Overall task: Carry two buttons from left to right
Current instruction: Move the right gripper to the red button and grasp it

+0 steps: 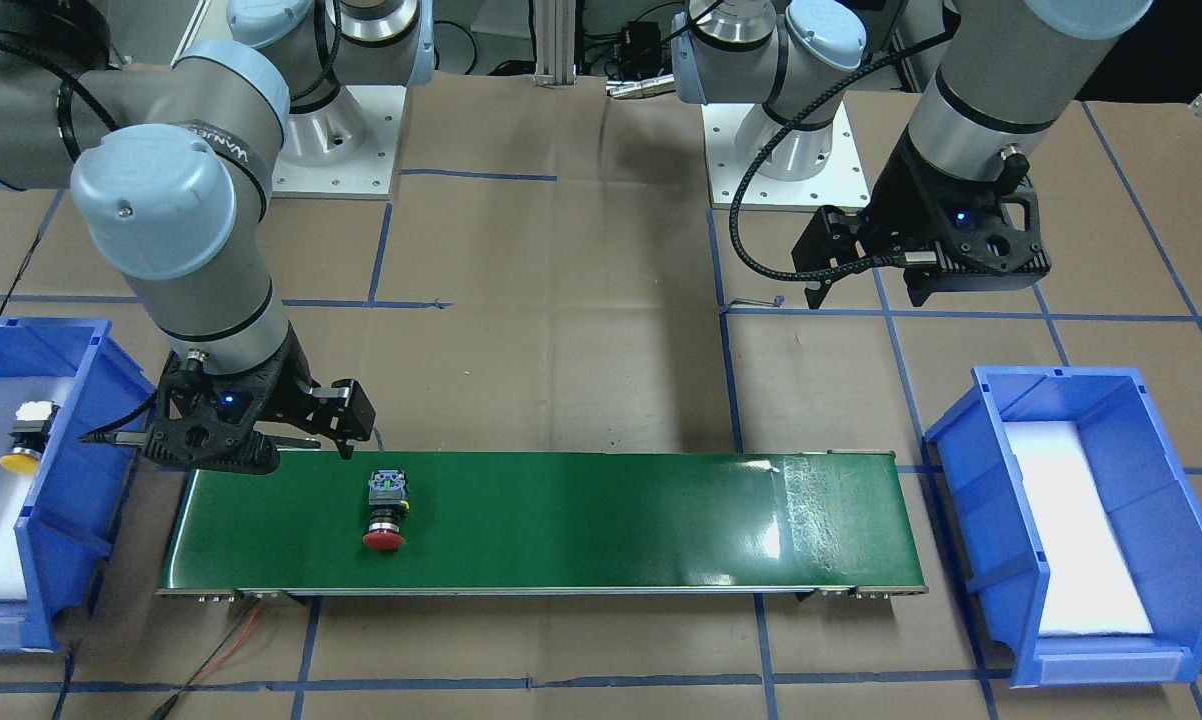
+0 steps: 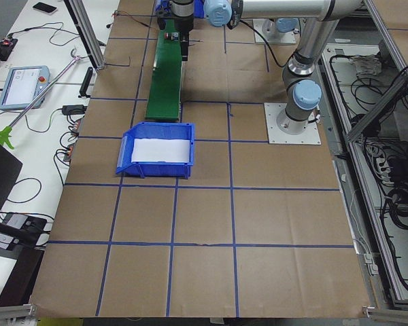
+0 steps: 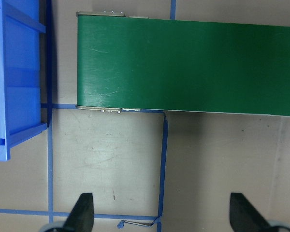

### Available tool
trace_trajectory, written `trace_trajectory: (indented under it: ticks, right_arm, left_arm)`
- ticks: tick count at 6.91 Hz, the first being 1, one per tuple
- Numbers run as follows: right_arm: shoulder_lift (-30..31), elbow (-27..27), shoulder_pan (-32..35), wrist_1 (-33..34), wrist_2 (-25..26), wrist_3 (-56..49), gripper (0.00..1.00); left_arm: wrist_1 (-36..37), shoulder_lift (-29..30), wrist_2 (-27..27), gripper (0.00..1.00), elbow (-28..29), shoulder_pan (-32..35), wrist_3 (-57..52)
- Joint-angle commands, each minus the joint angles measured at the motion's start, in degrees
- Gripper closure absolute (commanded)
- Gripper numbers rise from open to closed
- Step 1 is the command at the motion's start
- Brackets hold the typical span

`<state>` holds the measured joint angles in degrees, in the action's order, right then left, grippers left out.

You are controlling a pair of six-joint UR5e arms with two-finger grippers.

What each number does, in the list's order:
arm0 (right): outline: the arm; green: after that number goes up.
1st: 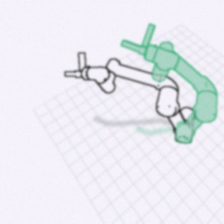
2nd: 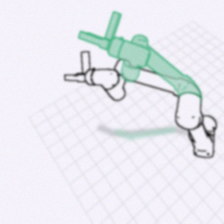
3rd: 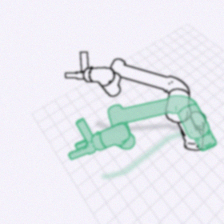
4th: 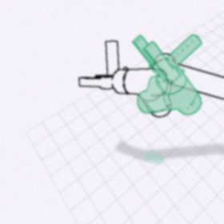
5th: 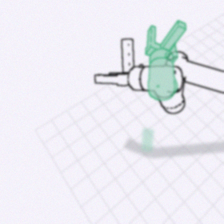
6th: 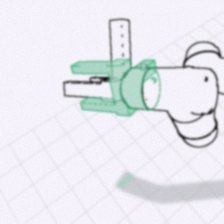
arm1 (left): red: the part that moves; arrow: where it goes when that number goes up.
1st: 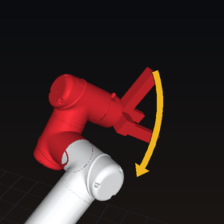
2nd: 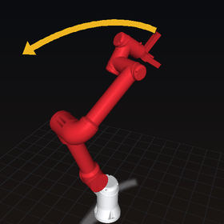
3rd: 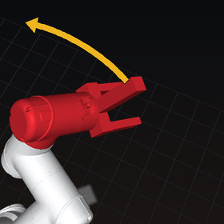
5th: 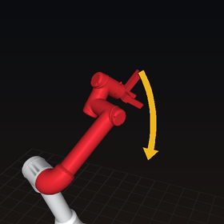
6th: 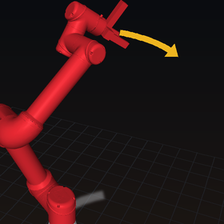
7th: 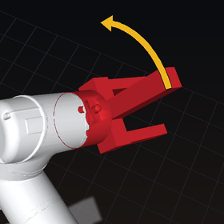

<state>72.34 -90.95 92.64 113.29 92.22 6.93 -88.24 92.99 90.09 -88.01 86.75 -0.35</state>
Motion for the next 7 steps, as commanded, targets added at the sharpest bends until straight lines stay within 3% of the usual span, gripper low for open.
trace_trajectory:
  ticks: [1,3,7]
  right_arm:
    - [-3.15,-0.11,0.00,2.20,-0.03,0.02,0.01]
    - [-5.97,-0.19,-0.09,6.03,-0.20,-0.25,0.01]
    - [-11.24,-0.28,-0.44,6.77,-2.22,-0.60,0.01]
  left_arm:
    - [0.00,0.00,0.00,0.00,0.04,-0.08,0.00]
    - [0.00,0.00,0.00,0.00,0.04,0.00,0.00]
    - [0.00,0.00,0.00,0.00,0.04,0.00,0.00]
